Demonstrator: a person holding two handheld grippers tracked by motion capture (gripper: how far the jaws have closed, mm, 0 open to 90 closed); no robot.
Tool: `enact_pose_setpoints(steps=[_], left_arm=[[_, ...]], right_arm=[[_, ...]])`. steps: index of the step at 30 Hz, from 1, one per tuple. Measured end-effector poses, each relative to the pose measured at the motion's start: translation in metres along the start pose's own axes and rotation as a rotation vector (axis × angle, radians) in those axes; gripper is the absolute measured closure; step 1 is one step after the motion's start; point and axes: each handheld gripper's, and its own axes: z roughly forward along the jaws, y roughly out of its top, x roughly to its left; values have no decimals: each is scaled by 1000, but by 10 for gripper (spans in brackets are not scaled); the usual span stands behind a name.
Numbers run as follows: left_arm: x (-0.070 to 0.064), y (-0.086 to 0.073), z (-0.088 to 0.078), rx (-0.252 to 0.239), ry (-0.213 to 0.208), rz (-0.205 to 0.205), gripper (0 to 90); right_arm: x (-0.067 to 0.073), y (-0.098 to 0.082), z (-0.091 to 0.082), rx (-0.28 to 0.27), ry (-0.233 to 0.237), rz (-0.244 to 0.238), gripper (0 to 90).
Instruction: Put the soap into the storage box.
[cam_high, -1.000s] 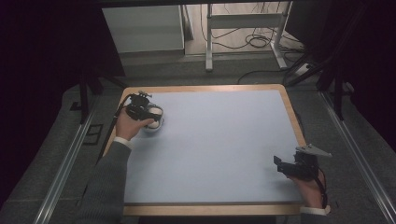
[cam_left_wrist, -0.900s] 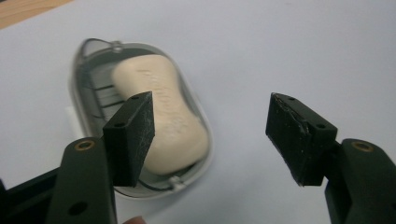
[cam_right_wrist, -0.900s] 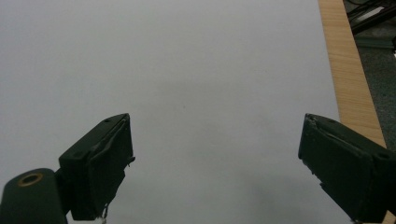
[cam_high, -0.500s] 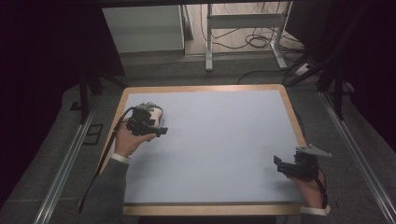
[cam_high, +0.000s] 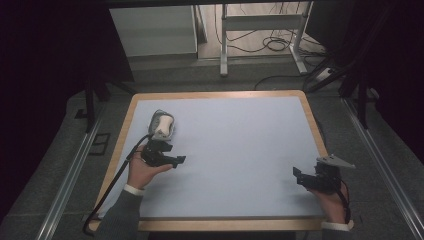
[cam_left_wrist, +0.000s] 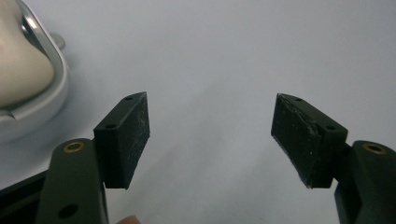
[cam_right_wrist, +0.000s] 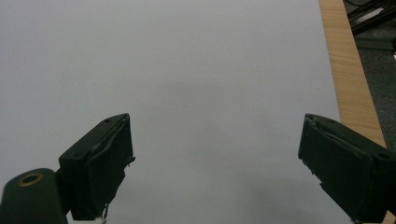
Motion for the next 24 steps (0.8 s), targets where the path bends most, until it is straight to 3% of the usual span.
enact_pose_setpoints(steps=[6,15,24], left_arm=[[-4,-16,2,-29,-47,-48,280],[-5,-20,2,-46,-78,-58,278],[-4,-22,1,-41,-65,-53,273]], right_arm=[[0,0,0,-1,0,-1,99],[0,1,-1,-5,-2,-1,98],[2,2,0,-7,3,-9,98]])
